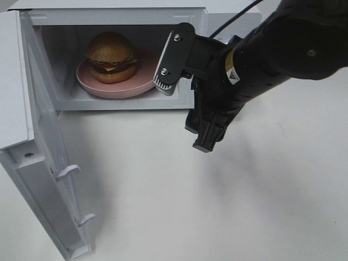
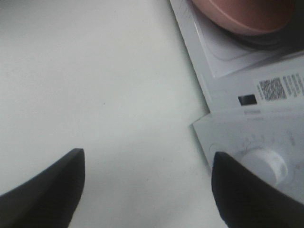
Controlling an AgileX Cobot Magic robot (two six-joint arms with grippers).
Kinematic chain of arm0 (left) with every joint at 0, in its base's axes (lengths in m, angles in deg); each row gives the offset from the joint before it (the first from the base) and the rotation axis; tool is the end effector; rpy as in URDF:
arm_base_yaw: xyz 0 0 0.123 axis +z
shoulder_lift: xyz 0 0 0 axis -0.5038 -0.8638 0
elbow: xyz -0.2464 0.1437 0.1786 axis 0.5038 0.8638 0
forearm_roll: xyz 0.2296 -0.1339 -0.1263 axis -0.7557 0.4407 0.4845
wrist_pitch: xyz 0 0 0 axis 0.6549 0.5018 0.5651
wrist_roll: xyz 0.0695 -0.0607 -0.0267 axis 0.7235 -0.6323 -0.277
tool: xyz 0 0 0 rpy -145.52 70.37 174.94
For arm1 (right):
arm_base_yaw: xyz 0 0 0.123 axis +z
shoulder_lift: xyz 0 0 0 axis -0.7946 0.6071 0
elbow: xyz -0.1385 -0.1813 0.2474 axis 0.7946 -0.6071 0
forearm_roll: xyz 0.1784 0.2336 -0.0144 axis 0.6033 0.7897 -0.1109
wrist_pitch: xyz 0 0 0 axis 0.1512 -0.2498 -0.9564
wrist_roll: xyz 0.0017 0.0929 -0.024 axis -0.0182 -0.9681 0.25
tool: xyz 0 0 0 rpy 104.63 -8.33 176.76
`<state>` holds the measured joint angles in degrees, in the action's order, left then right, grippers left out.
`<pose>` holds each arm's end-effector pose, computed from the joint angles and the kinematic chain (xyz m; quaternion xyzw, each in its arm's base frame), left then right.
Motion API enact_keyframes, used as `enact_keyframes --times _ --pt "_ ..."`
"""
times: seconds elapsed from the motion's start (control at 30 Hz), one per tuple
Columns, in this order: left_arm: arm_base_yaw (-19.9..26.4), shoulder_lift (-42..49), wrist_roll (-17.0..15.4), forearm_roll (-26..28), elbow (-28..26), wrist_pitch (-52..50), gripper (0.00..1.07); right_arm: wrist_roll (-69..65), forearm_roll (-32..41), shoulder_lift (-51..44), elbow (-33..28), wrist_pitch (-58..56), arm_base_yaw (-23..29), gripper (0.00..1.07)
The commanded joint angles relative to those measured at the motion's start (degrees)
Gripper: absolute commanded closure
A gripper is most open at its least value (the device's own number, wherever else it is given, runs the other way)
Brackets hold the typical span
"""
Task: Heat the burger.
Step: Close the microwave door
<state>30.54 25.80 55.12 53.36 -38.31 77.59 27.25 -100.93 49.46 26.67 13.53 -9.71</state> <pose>-0.0198 -0.0193 0.3031 0.0607 0.8408 -0.0773 0.5323 0.2794 0.2368 0.2577 -0.5618 0.7492 -0.0577 0.3462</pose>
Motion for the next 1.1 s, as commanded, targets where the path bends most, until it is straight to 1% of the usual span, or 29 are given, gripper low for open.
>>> enact_keyframes --times 0.03,0.1,0.17,0.23,0.27,0.37,0.43,0.47,0.53,0.6,0.63,0.67,0.8,1.1 --pt "-0.23 1.03 -0.06 0.11 0.11 0.4 0.07 -3.09 0.34 -2.92 -2.41 -2.01 -0.11 0.36" --pt "-0.23 1.03 -0.06 0.11 0.11 0.4 0.07 -3.95 0.34 -4.07 -3.44 -2.98 -0.11 0.36" --pt "-0.23 1.03 -0.06 0.11 0.11 0.4 0.07 -7.05 0.34 -8.42 -6.93 -6.59 -0.11 0.36" --pt "-0.23 1.03 -0.06 0.11 0.11 0.4 0.07 -7.73 0.4 -9.68 -7.91 -7.51 -0.11 0.36" --pt "-0.23 1.03 -0.06 0.11 0.11 0.4 0.07 -8.65 0.86 -12.43 -9.45 -9.34 -0.11 0.36" --pt "-0.23 1.03 -0.06 0.11 0.11 0.4 0.07 -9.22 1.38 -13.81 -10.2 -10.43 -0.11 0.36" --pt "-0.23 1.03 -0.06 0.11 0.11 0.4 0.07 -10.14 4.7 -19.48 -12.78 -13.06 -0.11 0.36" --pt "-0.23 1.03 -0.06 0.11 0.11 0.4 0.07 -10.14 4.7 -19.48 -12.78 -13.06 -0.11 0.36" --pt "-0.23 1.03 -0.06 0.11 0.11 0.4 0.07 -10.14 7.51 -24.06 -14.15 -16.39 -0.11 0.36" --pt "-0.23 1.03 -0.06 0.11 0.11 0.4 0.07 -10.14 8.14 -25.15 -14.44 -17.48 -0.11 0.36" --pt "-0.23 1.03 -0.06 0.11 0.11 0.4 0.07 -10.14 9.17 -27.27 -14.73 -20.63 -0.11 0.36" --pt "-0.23 1.03 -0.06 0.11 0.11 0.4 0.07 -10.14 9.17 -27.27 -14.73 -20.63 -0.11 0.36" --pt "-0.23 1.03 -0.06 0.11 0.11 0.4 0.07 -10.2 10.37 -32.14 -14.73 -27.39 -0.11 0.36" --pt "-0.23 1.03 -0.06 0.11 0.11 0.4 0.07 -12.49 10.43 -39.42 -14.73 -34.26 -0.11 0.36"
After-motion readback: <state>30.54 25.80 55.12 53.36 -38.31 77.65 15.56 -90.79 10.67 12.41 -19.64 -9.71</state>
